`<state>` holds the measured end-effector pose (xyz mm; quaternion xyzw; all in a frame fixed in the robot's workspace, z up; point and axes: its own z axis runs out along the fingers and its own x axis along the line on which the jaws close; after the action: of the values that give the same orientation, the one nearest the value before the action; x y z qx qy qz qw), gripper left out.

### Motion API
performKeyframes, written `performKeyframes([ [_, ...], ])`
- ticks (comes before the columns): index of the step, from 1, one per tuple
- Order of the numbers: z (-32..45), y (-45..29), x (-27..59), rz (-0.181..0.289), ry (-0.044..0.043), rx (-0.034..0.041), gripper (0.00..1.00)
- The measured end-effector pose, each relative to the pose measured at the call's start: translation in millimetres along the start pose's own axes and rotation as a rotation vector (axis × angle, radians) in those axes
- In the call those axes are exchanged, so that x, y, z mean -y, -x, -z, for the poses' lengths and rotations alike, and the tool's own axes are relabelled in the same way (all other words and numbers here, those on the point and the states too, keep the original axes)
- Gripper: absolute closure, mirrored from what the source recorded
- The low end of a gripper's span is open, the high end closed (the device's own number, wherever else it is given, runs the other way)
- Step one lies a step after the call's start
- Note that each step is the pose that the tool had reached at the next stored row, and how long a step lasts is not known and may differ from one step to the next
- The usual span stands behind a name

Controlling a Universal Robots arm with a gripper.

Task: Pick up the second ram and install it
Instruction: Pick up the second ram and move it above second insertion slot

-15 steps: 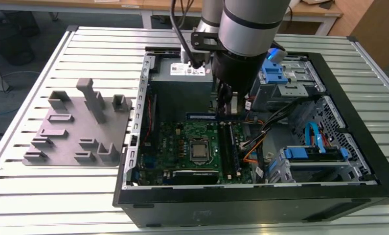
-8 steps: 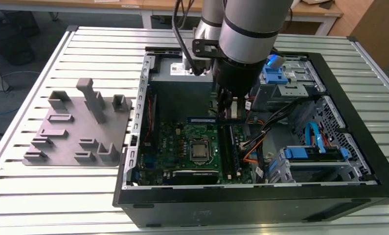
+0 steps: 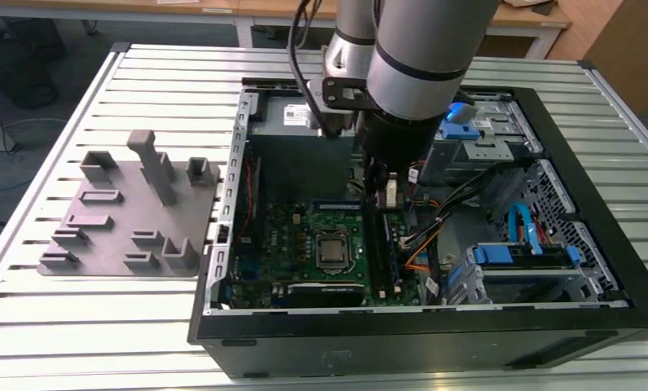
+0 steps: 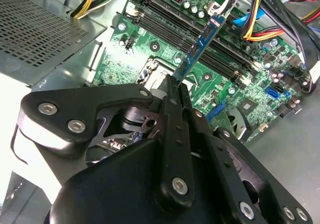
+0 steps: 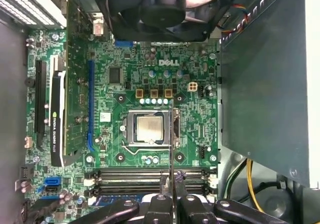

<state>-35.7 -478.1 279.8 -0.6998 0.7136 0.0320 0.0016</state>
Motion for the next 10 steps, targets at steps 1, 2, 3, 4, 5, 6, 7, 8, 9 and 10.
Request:
performKeyframes([
  [1, -0.1, -1.8, 0.0, 0.000, 0.0002, 0.0057, 0.86],
  [2, -0.6, -3.5, 0.1, 0.000, 0.0004, 0.0098, 0.86],
  [3, -1.2, -4.9, 0.2, 0.000, 0.0002, 0.0103, 0.86],
  [4, -2.1, -6.2, 0.2, 0.000, 0.0002, 0.0104, 0.86],
  [5, -2.7, -7.0, 0.2, 0.000, 0.0003, 0.0105, 0.86],
  [6, -3.3, -7.3, 0.2, 0.000, 0.0003, 0.0105, 0.86],
  [7, -3.7, -7.5, 0.2, 0.000, 0.0003, 0.0102, 0.86],
  [8, -4.1, -7.8, 0.3, 0.000, 0.0003, 0.0099, 0.86],
  [9, -4.6, -8.2, 0.3, 0.000, 0.0003, 0.0098, 0.86],
  [10, -5.0, -8.6, 0.3, 0.000, 0.0002, 0.0099, 0.86],
])
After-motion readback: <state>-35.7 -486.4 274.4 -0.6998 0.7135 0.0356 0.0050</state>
